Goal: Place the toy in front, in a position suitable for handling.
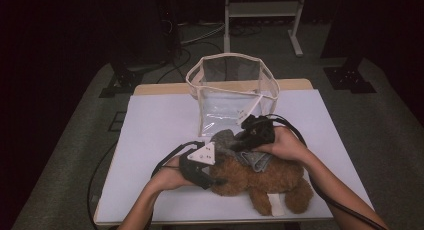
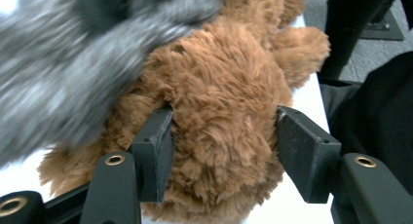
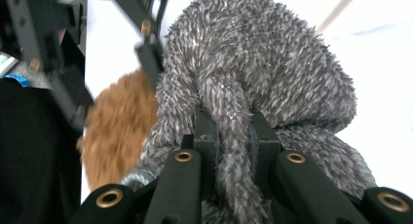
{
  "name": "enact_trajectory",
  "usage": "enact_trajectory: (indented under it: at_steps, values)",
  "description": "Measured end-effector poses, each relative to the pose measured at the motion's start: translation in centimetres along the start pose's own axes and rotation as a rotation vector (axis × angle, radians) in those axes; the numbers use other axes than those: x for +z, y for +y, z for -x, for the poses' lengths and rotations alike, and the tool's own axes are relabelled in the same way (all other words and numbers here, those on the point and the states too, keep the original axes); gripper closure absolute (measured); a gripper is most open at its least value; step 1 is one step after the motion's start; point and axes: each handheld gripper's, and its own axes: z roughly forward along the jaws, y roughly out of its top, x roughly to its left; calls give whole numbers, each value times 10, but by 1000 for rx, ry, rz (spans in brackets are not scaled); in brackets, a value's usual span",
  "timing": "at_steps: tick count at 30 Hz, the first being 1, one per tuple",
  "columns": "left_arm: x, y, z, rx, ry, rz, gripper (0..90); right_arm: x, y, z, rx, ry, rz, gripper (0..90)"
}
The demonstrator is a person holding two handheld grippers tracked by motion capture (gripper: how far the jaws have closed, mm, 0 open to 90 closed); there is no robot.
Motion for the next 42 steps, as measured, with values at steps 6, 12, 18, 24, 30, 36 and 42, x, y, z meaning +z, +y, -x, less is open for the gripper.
enact_trajectory:
  at_steps: [6, 12, 18, 24, 30, 36, 42]
  values:
    - [0, -5, 3, -8, -17, 12, 417, 11, 13, -2, -31, 15, -15, 776]
    - [0, -4, 3, -12, -4, -1, 413, -15, -16, -7, 1, -2, -26, 776]
    - [0, 1, 0, -2, 28, -7, 397, -49, -48, -12, 43, -29, 17, 776]
    - [5, 1, -6, -20, 72, 3, 414, -42, -48, -12, 39, -21, 44, 775]
    - [5, -2, -5, -24, 48, -19, 422, -11, -18, -17, -43, 19, -15, 774]
    - [4, -4, -3, -13, 52, -20, 422, -40, -39, -9, 9, -36, -4, 774]
    - [-2, 6, -7, -40, 44, -4, 332, -66, -69, -7, 79, -77, 30, 774]
